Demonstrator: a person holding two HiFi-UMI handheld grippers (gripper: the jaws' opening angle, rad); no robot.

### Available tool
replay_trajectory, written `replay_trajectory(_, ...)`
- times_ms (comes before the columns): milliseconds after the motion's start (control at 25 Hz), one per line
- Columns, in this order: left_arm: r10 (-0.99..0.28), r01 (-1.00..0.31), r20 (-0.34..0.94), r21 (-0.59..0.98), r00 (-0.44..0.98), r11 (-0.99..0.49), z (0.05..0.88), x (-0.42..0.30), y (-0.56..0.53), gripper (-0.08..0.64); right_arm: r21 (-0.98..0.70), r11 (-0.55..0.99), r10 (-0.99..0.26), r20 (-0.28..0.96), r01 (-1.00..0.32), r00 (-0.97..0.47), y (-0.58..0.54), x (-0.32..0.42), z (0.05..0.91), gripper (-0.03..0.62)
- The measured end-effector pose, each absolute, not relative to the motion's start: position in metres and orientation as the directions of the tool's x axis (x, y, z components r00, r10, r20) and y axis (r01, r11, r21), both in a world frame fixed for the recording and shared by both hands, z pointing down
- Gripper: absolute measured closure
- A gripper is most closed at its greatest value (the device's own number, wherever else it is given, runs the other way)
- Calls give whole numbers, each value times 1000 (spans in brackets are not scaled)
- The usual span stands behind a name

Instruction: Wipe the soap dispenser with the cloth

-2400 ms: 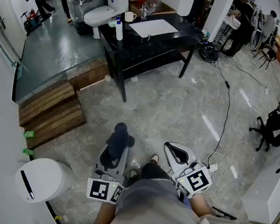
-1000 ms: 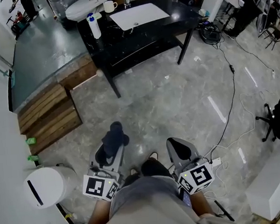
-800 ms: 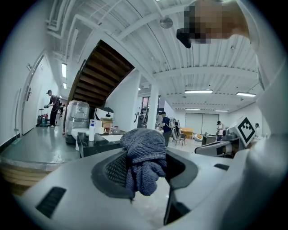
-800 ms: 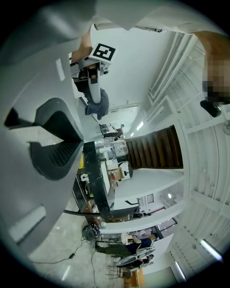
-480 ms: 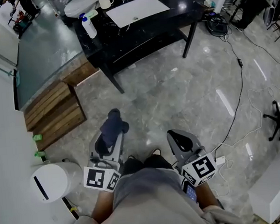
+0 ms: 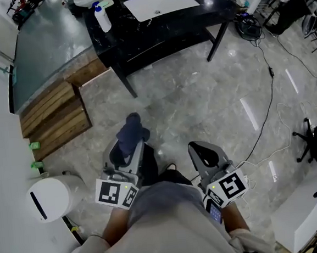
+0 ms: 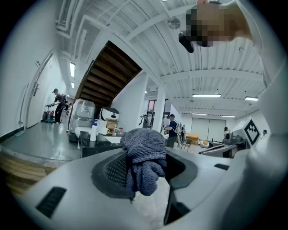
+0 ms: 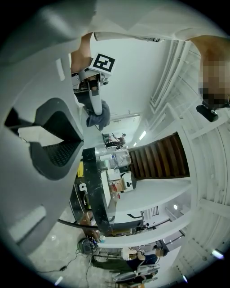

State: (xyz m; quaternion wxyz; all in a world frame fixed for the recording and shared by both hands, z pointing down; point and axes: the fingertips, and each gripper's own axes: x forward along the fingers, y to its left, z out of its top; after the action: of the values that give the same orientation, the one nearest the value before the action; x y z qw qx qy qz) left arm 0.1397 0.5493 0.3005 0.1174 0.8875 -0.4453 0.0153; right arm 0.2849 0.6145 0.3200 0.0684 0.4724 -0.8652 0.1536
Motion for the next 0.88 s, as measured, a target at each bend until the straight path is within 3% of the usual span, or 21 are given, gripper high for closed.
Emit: replay_trajectory(880,-798,-786,59,230,600,-574,279,63,388,380,-130,607,-744,253,-784,-618,445,191,290,591)
